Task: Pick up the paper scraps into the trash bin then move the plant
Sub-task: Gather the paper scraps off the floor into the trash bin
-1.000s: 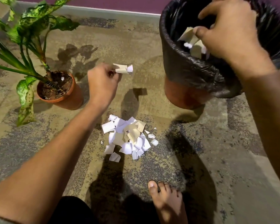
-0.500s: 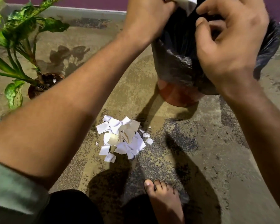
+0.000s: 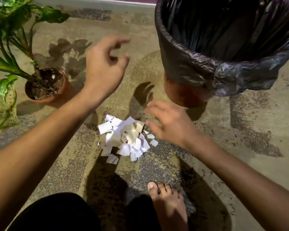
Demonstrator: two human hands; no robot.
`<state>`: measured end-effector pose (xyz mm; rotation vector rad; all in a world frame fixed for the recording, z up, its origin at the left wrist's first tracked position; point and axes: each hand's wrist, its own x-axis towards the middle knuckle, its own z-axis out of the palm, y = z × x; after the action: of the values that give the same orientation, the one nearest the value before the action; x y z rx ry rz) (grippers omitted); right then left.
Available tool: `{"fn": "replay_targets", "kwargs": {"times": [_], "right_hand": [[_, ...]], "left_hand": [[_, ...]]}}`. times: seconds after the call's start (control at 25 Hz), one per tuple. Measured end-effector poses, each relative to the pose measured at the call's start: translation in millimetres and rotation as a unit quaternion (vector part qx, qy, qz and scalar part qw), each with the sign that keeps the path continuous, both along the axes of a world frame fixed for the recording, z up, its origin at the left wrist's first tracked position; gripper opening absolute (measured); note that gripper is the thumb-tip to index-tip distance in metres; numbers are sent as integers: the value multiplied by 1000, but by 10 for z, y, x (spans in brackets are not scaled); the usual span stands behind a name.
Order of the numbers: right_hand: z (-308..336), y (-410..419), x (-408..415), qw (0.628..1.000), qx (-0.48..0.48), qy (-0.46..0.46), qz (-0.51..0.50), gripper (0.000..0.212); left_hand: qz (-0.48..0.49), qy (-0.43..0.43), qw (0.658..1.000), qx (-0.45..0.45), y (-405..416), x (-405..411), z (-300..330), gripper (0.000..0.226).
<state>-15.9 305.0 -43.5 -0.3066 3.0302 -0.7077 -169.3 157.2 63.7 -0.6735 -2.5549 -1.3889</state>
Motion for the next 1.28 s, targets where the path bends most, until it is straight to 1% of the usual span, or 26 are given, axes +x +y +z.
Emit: {"fn": "replay_targets", "kwargs": {"times": [0.04, 0.08, 0.12, 0.16, 0.2, 0.24, 0.28, 0.36, 0.4, 0.48, 0.56, 0.64, 0.68, 0.76, 0.8, 0.84, 0.88, 0.92, 0.96, 1.0, 1.04, 1.08, 1.2, 1.28], "right_hand": [[-50, -4, -16, 999, -9, -28, 13, 58], [-43, 6, -87, 996, 14, -85, 25, 72], [-139, -35, -68, 988, 33, -149, 32, 84], [-266, -102, -6, 975, 60, -209, 36, 91], [-385, -165, 46, 974, 75, -210, 47, 94], [-452, -226, 72, 975, 84, -198, 60, 92], [-507, -259, 71, 976, 95, -183, 68, 88], [-573, -326, 18, 982, 112, -131, 75, 73], [-578, -370, -7, 983, 109, -123, 78, 65], [-574, -450, -13, 983, 92, -135, 80, 55], [-554, -503, -38, 984, 76, -132, 90, 51], [-545, -540, -85, 985, 73, -119, 98, 49], [-537, -548, -107, 986, 76, -114, 95, 46], [-499, -529, -174, 990, 72, -102, 69, 41], [-480, -502, -209, 993, 55, -93, 54, 39], [-449, -473, -238, 995, 37, -82, 42, 39], [-422, -446, -269, 997, 25, -71, 34, 39], [-383, -427, -292, 997, 19, -63, 32, 38], [-340, -401, -309, 998, 11, -59, 29, 37], [-293, -371, -317, 998, -2, -60, 19, 35], [-243, -343, -320, 998, -19, -56, 6, 33], [-186, -318, -315, 998, -33, -49, -8, 30], [18, -257, -285, 998, -57, -15, -32, 29], [261, -190, -305, 991, -122, -6, -60, 25]], "left_hand": [[19, -58, 997, -40, -146, 57, -169, 40], [26, -122, 987, -103, -295, 109, -356, 47], [13, -193, 966, -172, -441, 170, -544, 57], [-16, -254, 939, -232, -564, 242, -713, 67], [-55, -300, 913, -273, -668, 314, -859, 77], [-90, -324, 889, -311, -744, 374, -997, 85], [-118, -331, 868, -352, -795, 424, -1121, 91], [-155, -312, 834, -428, -846, 494, -1317, 95], [-165, -295, 826, -451, -867, 510, -1395, 93], [-168, -262, 829, -464, -877, 524, -1463, 78], [-144, -238, 851, -445, -901, 494, -1473, 50], [-113, -248, 866, -419, -927, 492, -1450, 24], [-106, -250, 869, -413, -934, 498, -1435, 19], [-97, -235, 873, -417, -944, 513, -1414, 18], [-90, -226, 875, -419, -950, 519, -1410, 22], [-87, -224, 874, -422, -956, 520, -1412, 34], [-93, -231, 866, -434, -958, 514, -1419, 52], [-108, -235, 850, -459, -950, 509, -1430, 69], [-125, -230, 831, -490, -926, 505, -1440, 78], [-140, -218, 816, -517, -891, 503, -1456, 80], [-148, -204, 809, -530, -856, 500, -1479, 76], [-147, -195, 812, -530, -830, 496, -1510, 68], [-139, -175, 841, -493, -772, 498, -1540, 36], [-147, -158, 836, -504, -730, 486, -1520, 14]]}}
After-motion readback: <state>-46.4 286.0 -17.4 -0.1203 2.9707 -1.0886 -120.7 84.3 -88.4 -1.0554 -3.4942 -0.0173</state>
